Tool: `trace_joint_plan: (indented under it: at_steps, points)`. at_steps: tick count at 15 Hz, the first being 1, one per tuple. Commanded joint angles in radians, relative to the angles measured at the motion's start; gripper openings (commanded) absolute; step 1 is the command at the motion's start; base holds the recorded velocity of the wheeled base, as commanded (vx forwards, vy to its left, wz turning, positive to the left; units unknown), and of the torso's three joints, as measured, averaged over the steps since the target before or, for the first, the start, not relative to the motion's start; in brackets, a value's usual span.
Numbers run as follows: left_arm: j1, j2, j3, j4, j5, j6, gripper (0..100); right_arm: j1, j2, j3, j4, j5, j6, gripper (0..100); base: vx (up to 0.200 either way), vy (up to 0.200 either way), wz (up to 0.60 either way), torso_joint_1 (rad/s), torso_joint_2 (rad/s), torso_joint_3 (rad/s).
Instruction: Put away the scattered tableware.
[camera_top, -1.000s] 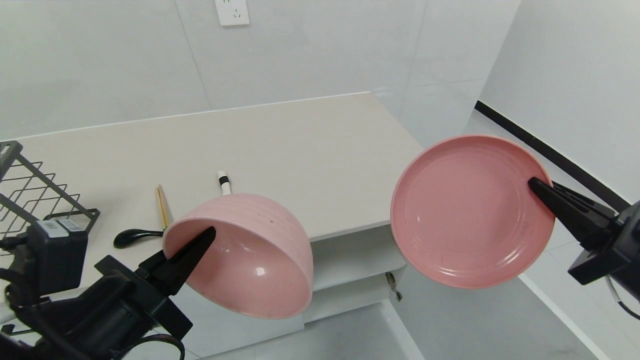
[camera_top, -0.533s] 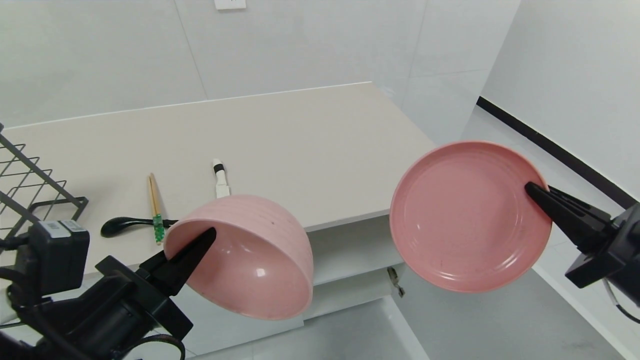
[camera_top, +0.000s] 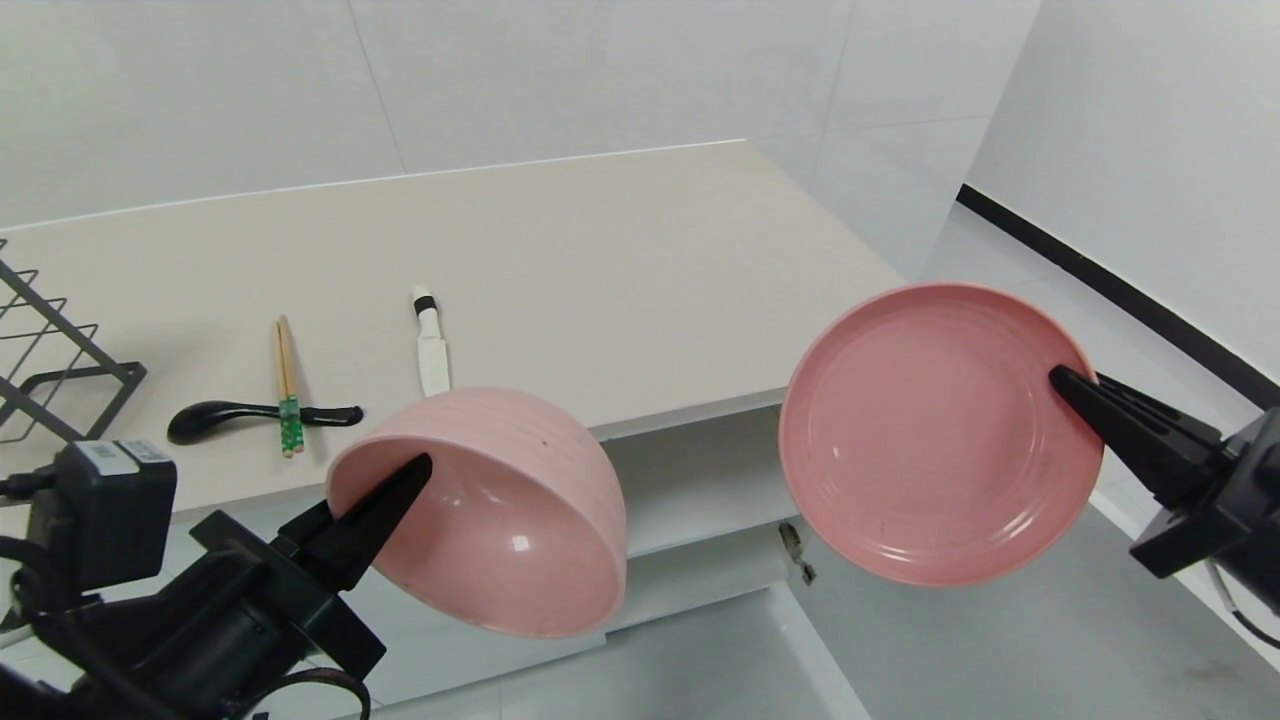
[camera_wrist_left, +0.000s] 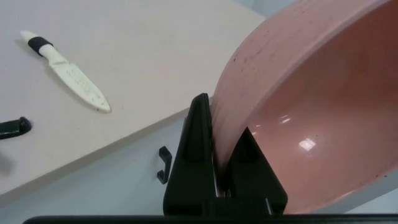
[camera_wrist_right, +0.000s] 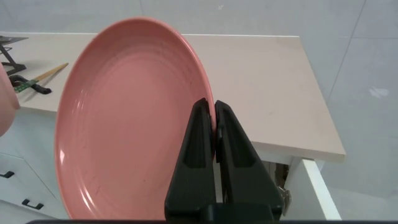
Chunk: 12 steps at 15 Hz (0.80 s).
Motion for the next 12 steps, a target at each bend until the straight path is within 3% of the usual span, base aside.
trace_joint_plan:
  at_steps: [1,12]
  points:
    - [0.000,0.000,0.000,0.001,0.000,0.000,0,0.001,0.001,0.000,-0.001,0.000,0.001,0,0.000,0.000,0.00,-0.163,0.31,0.154]
    - [0.000,0.000,0.002,0.002,0.000,0.000,0,-0.001,0.004,0.011,-0.001,0.000,0.001,0,0.000,0.000,0.00,-0.149,0.29,0.144]
